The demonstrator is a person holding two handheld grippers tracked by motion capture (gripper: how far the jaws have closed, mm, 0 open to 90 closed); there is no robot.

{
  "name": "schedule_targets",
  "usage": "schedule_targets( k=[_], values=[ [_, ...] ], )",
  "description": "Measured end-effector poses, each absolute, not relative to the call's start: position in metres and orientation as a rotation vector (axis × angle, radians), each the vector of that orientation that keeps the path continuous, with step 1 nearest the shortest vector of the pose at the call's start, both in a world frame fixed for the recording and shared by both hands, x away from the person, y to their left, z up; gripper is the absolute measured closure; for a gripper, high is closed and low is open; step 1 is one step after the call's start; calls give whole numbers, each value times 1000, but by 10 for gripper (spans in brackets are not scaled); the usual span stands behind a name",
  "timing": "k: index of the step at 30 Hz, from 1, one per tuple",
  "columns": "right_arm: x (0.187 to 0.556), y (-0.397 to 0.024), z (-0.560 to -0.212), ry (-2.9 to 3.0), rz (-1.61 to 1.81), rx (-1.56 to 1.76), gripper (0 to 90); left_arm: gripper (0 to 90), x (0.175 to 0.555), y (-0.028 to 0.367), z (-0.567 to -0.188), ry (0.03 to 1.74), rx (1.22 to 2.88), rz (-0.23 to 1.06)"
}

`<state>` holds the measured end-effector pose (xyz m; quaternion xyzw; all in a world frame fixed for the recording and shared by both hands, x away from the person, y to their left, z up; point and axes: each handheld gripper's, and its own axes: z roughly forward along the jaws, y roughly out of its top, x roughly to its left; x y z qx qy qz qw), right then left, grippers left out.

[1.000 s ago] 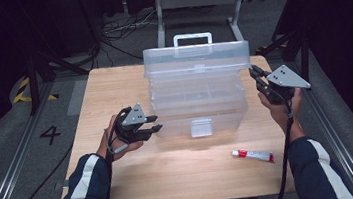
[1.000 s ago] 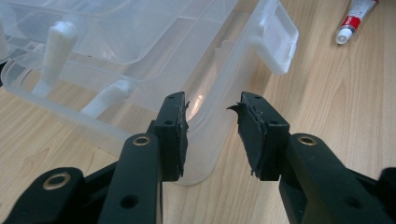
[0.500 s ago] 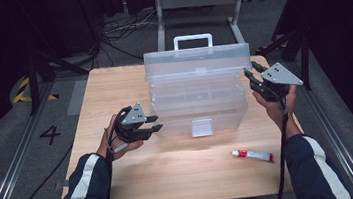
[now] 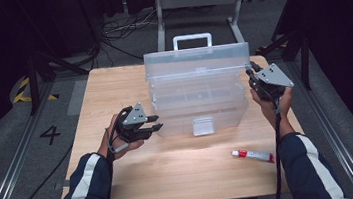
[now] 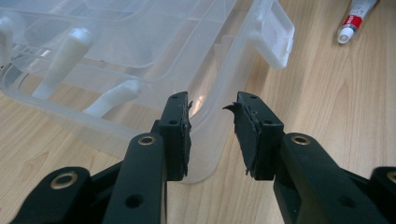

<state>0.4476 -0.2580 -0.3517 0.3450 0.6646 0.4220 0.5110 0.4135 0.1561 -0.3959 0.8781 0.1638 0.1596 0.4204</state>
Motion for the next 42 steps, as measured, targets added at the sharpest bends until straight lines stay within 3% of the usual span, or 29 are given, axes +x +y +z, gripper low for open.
schedule_targets(
  k=[5, 7, 15, 23, 42],
  values=[
    [444, -255, -351, 1597, 998, 824, 788, 671, 413, 158, -396, 440, 2203, 449],
    [441, -253, -350, 1598, 989, 821, 787, 631, 415, 160, -396, 477, 2209, 490],
    [426, -251, -350, 1621, 971, 827, 775, 621, 414, 163, -394, 467, 2191, 473],
    [417, -249, -346, 1636, 968, 828, 779, 616, 413, 141, -396, 380, 2257, 468],
    [435, -250, -326, 1661, 981, 880, 788, 670, 431, 129, -401, 334, 2351, 411]
  ],
)
